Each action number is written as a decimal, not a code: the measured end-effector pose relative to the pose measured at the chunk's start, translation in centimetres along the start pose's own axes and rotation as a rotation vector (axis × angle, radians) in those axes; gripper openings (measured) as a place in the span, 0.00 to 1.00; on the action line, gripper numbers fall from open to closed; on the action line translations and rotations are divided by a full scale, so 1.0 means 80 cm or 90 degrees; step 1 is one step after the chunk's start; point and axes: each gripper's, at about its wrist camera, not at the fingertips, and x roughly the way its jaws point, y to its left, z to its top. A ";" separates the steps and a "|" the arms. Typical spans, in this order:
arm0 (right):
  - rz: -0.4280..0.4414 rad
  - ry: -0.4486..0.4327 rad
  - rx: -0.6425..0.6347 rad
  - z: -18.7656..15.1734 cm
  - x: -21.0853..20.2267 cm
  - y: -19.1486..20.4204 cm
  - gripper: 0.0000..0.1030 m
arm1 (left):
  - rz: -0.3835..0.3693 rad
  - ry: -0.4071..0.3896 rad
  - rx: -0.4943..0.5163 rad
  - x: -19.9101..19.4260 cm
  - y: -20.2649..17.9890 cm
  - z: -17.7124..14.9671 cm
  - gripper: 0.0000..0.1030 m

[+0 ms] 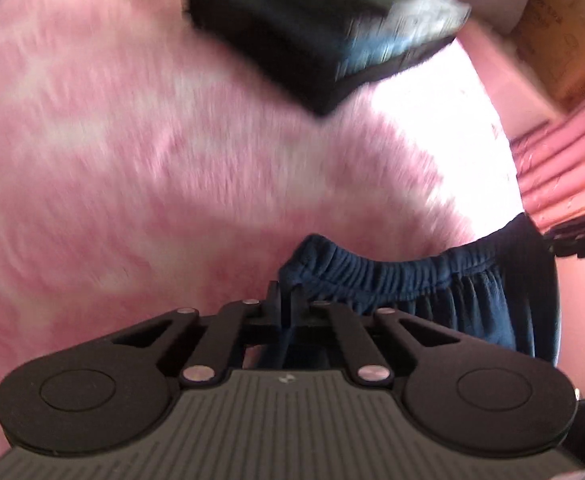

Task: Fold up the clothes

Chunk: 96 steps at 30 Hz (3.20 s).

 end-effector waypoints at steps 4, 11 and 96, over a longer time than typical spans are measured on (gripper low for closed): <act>-0.035 -0.084 -0.079 0.018 -0.037 0.020 0.09 | 0.019 -0.005 0.022 0.020 -0.005 0.026 0.02; -0.108 -0.070 -0.083 0.024 0.001 -0.019 0.32 | 0.070 0.006 0.019 0.044 -0.003 0.034 0.19; 0.152 0.308 -0.893 -0.591 0.187 0.396 0.72 | 0.412 -0.070 -0.491 -0.262 -0.029 -0.755 0.21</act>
